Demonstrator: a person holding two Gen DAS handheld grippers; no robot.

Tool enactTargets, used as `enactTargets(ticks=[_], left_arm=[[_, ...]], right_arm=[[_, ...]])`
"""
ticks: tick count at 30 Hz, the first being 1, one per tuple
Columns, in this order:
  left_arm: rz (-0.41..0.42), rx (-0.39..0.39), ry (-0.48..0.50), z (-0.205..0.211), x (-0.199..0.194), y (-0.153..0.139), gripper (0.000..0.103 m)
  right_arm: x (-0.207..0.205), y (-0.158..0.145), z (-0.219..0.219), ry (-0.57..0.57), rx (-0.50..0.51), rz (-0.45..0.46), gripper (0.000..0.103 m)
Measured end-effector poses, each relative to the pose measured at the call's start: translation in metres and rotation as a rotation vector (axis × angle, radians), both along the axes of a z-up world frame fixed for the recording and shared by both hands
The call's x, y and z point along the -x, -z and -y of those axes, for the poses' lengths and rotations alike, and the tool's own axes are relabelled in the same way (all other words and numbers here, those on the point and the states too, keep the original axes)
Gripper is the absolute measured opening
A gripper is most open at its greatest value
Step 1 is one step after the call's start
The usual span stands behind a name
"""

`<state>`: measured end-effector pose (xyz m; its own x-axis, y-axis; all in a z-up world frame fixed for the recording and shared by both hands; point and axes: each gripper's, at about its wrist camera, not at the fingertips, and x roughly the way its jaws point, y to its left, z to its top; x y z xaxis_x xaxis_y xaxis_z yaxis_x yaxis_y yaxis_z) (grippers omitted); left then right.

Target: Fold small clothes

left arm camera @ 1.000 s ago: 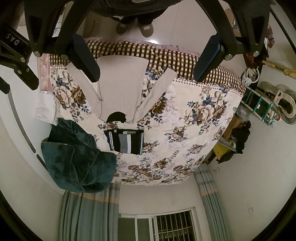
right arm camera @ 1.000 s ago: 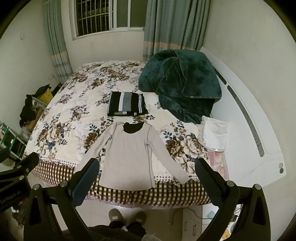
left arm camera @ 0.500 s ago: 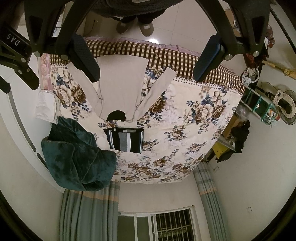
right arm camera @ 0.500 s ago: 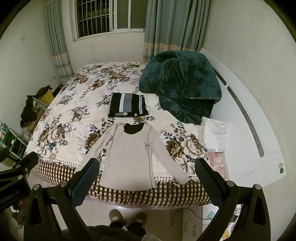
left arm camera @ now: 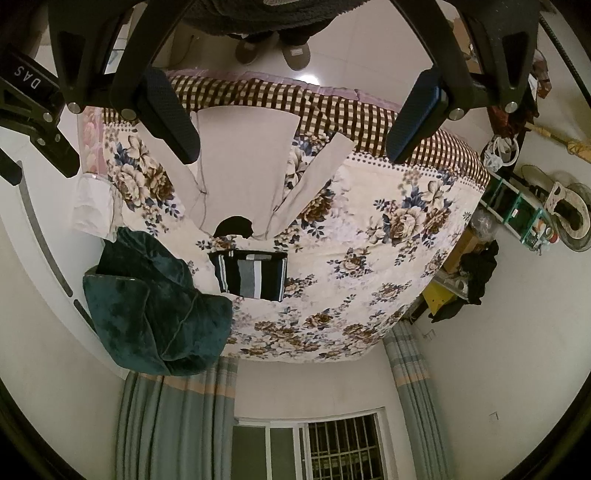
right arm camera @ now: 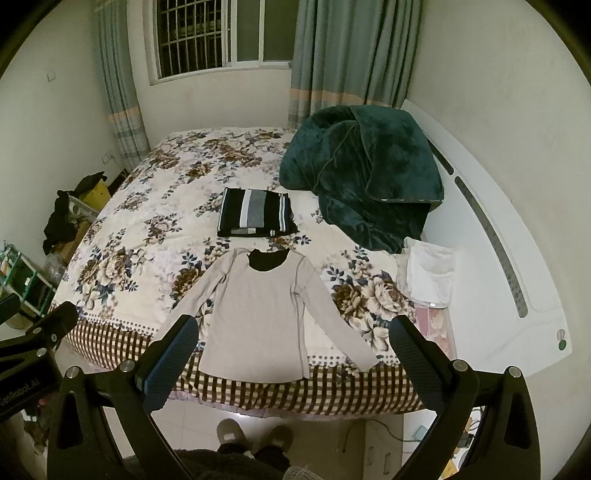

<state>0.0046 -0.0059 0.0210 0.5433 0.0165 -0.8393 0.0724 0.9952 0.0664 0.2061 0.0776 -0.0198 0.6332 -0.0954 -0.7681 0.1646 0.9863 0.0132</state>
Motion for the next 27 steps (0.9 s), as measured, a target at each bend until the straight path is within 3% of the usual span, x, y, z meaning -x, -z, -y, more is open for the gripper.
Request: enactTargets(ticks=[3, 9, 12, 15, 18, 20, 21, 24, 27], left_arm=[[0.012, -0.032, 0.002, 0.0, 0.002, 0.0, 0.103], [-0.023, -0.01, -0.021, 0.011, -0.014, 0.006, 0.103], [-0.038, 0.03, -0.053, 0.019, -0.025, 0.026, 0.103], [-0.012, -0.07, -0.082, 0.03, -0.047, 0.06, 0.103], [0.03, -0.182, -0.11, 0.031, -0.078, 0.11, 0.103], [0.018, -0.256, -0.122, 0.029, -0.105, 0.16, 0.103], [0.025, -0.334, -0.127, 0.018, -0.109, 0.175, 0.103], [-0.062, -0.391, -0.14, 0.004, -0.141, 0.259, 0.103], [-0.187, -0.393, -0.143, 0.0, -0.164, 0.349, 0.103]], right_arm=[[0.001, 0.0, -0.001, 0.0, 0.0, 0.0, 0.103], [-0.011, -0.001, 0.006, -0.009, -0.014, -0.019, 0.103], [-0.028, 0.019, 0.028, 0.011, -0.048, -0.05, 0.103], [-0.053, 0.06, 0.062, 0.071, -0.102, -0.108, 0.103], [-0.078, 0.128, 0.106, 0.18, -0.133, -0.171, 0.103], [-0.09, 0.186, 0.138, 0.267, -0.158, -0.223, 0.103], [-0.097, 0.219, 0.155, 0.31, -0.176, -0.25, 0.103], [-0.111, 0.328, 0.202, 0.437, -0.21, -0.341, 0.103], [-0.118, 0.439, 0.241, 0.556, -0.265, -0.456, 0.103]])
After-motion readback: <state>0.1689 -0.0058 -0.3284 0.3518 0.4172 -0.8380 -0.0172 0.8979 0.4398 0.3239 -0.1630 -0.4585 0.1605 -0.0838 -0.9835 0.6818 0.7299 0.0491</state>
